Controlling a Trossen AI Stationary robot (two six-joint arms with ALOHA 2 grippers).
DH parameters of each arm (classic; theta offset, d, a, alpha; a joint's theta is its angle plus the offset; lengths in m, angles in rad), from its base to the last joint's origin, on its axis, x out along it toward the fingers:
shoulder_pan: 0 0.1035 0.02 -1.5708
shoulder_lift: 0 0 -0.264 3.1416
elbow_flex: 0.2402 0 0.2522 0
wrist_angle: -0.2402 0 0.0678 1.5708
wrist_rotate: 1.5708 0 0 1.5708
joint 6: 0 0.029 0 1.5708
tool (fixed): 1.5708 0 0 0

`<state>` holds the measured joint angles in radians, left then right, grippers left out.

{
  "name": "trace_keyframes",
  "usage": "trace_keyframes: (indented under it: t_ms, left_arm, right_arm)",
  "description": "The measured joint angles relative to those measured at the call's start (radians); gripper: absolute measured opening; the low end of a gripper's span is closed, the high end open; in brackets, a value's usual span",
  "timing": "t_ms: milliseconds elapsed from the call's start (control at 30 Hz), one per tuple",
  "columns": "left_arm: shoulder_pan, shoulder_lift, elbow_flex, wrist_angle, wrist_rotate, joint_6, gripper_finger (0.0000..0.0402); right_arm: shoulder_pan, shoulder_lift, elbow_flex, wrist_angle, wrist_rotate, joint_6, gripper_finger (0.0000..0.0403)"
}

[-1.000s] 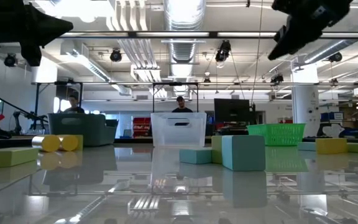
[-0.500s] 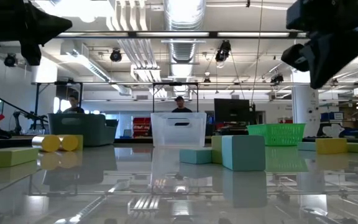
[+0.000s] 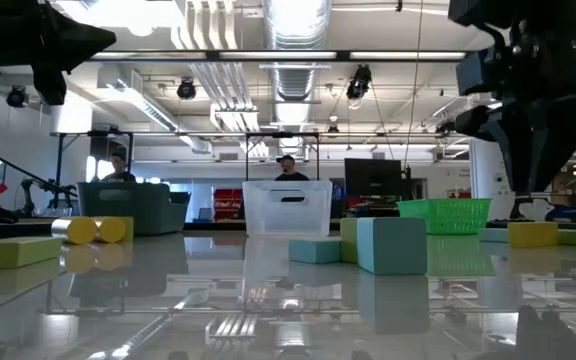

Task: Sort & place blocks by color
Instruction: Put the yellow block into the transparent bin

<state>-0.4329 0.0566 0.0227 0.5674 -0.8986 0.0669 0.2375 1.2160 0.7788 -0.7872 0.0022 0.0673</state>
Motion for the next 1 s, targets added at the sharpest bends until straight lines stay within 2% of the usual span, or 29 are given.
trace_keyframes:
  t_ms: [233,433,600,833,1000]
  left_arm:
    - [0.0,0.0,0.0,0.0,0.0,0.001,0.0]
    - [0.0,0.0,0.0,0.0,0.0,0.001,0.0]
    - [0.0,0.0,0.0,0.0,0.0,0.001,0.0]
    - [0.0,0.002,0.0,0.0,0.0,0.0,0.0]
    - [0.0,0.001,0.0,0.0,0.0,0.0,0.0]
  right_arm:
    - [0.0,0.117,0.0,0.001,0.031,-0.013,0.0172]
    - [-0.015,0.19,0.0,0.004,0.077,-0.023,0.0179]
    - [-0.023,0.224,0.0,0.014,0.078,-0.069,0.0147]
    - [-0.023,0.224,0.0,0.026,0.078,-0.094,0.004]
    - [-0.023,0.213,0.021,0.033,0.077,-0.081,0.0038]
